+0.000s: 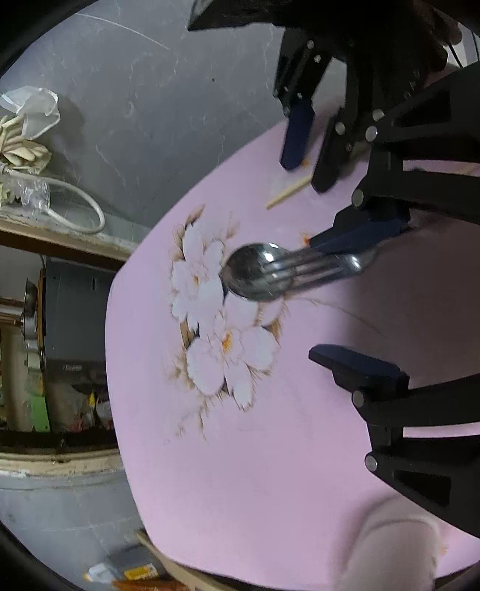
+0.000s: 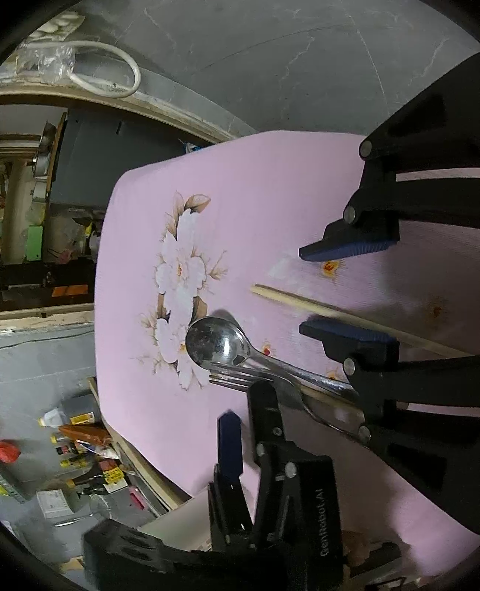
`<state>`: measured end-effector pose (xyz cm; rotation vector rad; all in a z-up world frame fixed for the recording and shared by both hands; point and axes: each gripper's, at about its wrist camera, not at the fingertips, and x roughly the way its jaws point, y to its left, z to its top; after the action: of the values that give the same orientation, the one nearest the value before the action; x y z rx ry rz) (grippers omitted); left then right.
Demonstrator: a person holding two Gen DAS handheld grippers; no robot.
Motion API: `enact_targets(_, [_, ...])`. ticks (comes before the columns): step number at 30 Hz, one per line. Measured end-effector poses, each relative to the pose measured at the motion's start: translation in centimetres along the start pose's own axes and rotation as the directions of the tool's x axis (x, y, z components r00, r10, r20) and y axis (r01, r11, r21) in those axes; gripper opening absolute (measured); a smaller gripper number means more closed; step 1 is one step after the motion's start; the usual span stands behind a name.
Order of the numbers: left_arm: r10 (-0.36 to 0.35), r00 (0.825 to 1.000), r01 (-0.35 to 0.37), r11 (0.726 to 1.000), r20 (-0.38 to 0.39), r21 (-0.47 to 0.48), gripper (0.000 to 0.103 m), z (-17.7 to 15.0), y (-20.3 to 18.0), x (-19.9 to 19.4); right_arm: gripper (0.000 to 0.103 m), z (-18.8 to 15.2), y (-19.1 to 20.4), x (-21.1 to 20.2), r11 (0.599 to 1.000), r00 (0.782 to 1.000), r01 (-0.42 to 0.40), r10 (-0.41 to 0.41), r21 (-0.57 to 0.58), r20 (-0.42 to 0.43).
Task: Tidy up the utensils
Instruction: 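Grasp a metal spoon with the left tool while the right tool grasps a chopstick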
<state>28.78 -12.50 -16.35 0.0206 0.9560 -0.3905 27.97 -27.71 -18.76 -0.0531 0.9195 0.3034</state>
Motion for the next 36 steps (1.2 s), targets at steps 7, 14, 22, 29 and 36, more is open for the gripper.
enact_targets(7, [-0.077, 0.997, 0.077, 0.997, -0.033, 0.0, 0.032, 1.1, 0.1, 1.2, 0.026, 0.6, 0.3, 0.6, 1.0, 0.998, 0.011, -0.01, 0.006, -0.064])
enact_targets(14, [-0.107, 0.994, 0.107, 0.994, -0.038, -0.003, 0.02, 1.4, 0.5, 1.0, 0.026, 1.2, 0.4, 1.2, 0.999, 0.993, 0.015, -0.011, 0.034, -0.115])
enact_targets(22, [-0.124, 0.992, 0.125, 0.992, -0.039, 0.02, 0.007, 1.6, 0.3, 0.1, 0.025, 2.6, -0.1, 2.6, 0.993, 0.975, 0.037, -0.011, 0.115, -0.22])
enact_targets(29, [-0.127, 0.992, 0.128, 0.991, -0.013, 0.044, 0.003, 1.3, 0.0, -2.1, 0.004, 2.2, -0.7, 1.8, 0.977, 0.976, 0.003, 0.044, 0.212, -0.215])
enact_targets(36, [-0.069, 0.995, 0.063, 0.994, 0.078, 0.086, 0.003, 0.8, -0.6, -6.5, 0.004, 1.3, 0.1, -3.3, 0.963, 0.998, -0.04, 0.051, 0.266, -0.037])
